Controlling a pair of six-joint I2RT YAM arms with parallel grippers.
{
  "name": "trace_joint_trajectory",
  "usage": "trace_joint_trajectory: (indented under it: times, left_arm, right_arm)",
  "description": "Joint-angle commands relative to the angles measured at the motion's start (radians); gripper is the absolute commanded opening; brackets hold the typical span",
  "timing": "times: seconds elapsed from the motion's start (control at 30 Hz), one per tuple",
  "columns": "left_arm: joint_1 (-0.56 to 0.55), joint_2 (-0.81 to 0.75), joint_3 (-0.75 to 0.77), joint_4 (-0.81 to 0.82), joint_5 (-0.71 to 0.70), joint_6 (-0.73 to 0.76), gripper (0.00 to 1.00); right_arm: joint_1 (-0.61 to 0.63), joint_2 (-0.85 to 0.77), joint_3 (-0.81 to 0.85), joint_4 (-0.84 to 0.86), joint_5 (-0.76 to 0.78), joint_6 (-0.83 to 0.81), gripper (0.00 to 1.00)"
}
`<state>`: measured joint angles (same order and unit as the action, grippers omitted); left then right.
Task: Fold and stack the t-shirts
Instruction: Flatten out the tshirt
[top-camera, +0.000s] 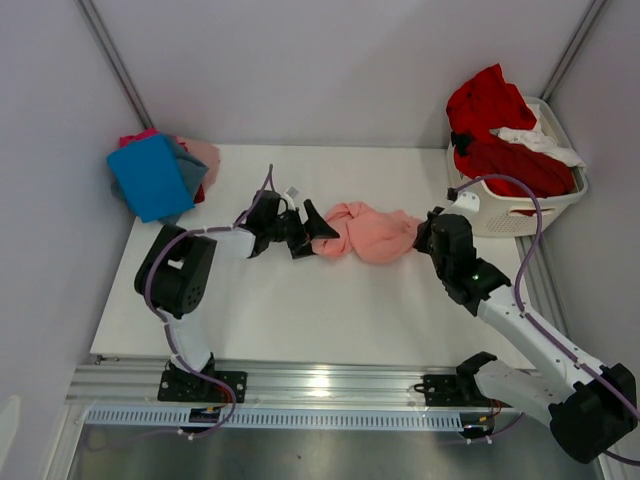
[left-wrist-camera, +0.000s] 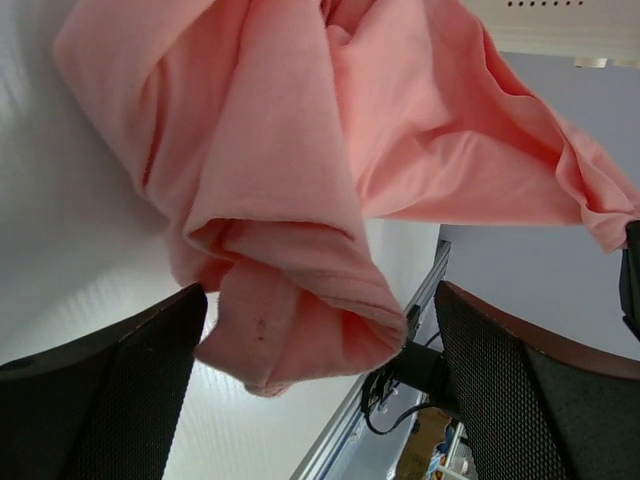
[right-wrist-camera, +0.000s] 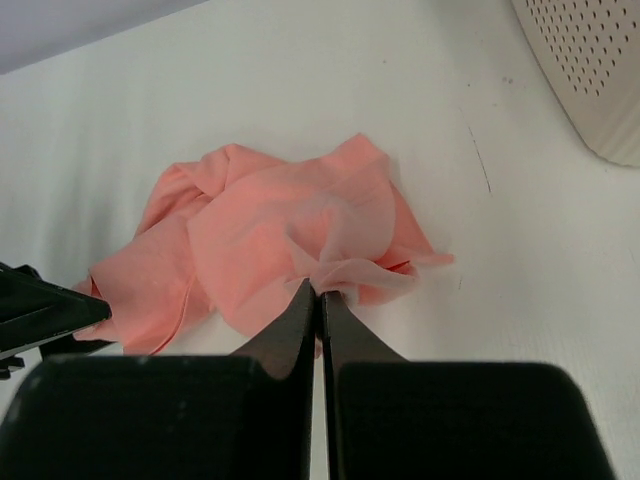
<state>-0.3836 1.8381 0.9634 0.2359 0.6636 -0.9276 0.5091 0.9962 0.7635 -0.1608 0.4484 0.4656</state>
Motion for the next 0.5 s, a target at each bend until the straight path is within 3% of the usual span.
trace_joint_trajectory:
  times: [0.0,0.3,0.4,0.47]
  left_arm:
    - [0.006,0.013,-0.009,0.026,0.030,-0.014,0.99]
    - [-0.001,-0.059,-0.035,-0.055,-0.050,0.048,0.97]
    - [-0.003,-0.077,-0.038,-0.093,-0.097,0.065,0.91]
    - [-0.003,-0.092,-0.040,-0.118,-0.116,0.079,0.82]
  right_arm:
    - [0.009,-0.002,0.043,0.027,0.044,-0.030,0.00]
    - [0.008,0.019,0.057,0.023,0.049,-0.050,0.00]
    - [0.009,0.032,0.063,0.026,0.044,-0.054,0.00]
    - [0.008,0.035,0.066,0.029,0.046,-0.059,0.00]
